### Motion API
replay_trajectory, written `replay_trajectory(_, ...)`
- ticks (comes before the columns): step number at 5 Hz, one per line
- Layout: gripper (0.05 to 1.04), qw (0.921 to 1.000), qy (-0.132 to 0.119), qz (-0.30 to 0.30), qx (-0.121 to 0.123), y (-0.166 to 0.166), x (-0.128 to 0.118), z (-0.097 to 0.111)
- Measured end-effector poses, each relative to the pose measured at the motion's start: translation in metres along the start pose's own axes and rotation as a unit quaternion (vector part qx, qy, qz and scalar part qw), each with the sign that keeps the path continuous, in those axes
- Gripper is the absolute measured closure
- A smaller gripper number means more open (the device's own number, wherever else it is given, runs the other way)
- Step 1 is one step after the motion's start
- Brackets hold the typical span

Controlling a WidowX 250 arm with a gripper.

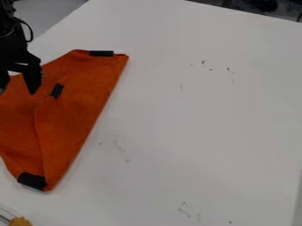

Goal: Unfold the cloth from top left to bottom right

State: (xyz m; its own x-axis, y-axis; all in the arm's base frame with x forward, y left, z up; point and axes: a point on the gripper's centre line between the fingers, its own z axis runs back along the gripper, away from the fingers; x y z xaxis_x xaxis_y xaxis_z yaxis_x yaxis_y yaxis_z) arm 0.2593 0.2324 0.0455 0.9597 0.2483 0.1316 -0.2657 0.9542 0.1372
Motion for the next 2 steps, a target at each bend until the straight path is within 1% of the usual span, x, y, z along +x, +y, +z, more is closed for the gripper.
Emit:
replay_trajectory(1, 0.083, 0.9998, 0.016, 0.001, -0.007, -0.004, -0.004, -0.009)
replay_trajectory(2, 0.083, 0.9992, 0.038, 0.013, -0.005, -0.016, -0.005, -0.008)
